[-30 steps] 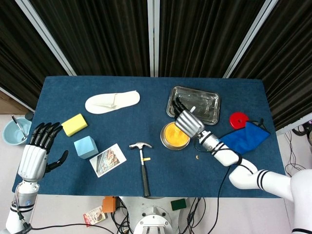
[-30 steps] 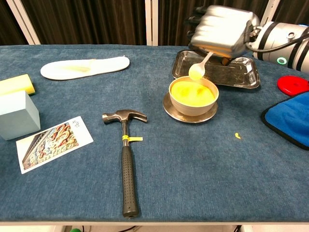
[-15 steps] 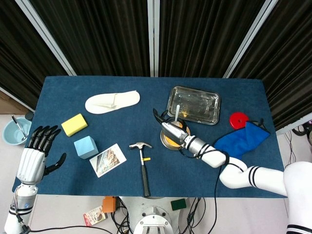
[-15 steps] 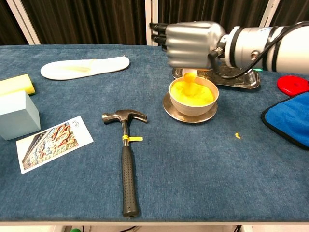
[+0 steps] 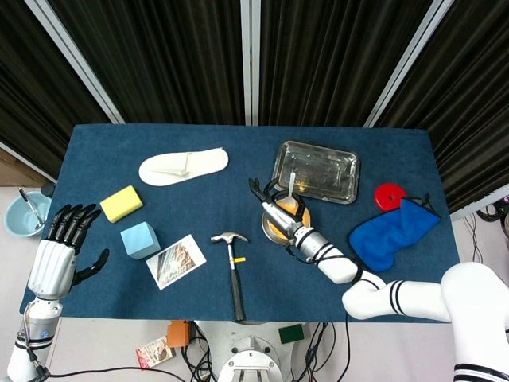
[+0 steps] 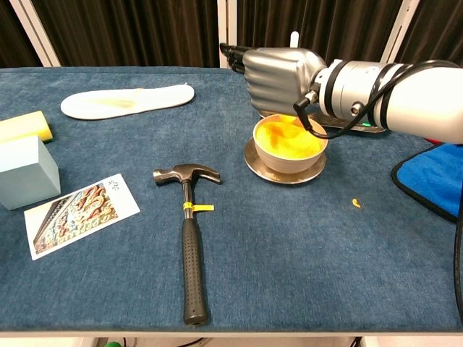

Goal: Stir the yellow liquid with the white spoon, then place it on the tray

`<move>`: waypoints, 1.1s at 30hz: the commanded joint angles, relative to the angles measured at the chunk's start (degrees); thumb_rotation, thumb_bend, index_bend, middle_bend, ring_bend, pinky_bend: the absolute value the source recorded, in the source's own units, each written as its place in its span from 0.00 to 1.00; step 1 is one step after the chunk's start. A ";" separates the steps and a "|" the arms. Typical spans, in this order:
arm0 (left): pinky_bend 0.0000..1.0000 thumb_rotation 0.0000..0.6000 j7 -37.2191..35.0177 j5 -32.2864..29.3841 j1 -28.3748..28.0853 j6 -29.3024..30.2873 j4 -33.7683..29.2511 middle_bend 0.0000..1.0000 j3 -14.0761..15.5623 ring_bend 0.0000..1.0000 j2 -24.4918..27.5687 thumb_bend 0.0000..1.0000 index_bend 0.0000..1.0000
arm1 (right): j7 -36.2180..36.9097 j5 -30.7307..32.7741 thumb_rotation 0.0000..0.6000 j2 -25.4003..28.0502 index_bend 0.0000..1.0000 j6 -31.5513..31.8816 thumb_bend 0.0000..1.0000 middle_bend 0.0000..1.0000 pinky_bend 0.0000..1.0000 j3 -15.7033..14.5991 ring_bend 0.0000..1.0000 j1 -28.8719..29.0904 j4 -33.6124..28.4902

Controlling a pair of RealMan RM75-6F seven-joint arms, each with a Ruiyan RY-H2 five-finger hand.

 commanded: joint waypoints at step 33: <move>0.09 0.96 -1.92 -0.97 0.22 -0.15 1.54 0.11 -0.10 0.09 -0.83 0.28 0.13 | 31.71 -5.13 1.00 -2.73 0.78 7.38 0.48 0.31 0.00 -1.91 0.08 -4.29 2.90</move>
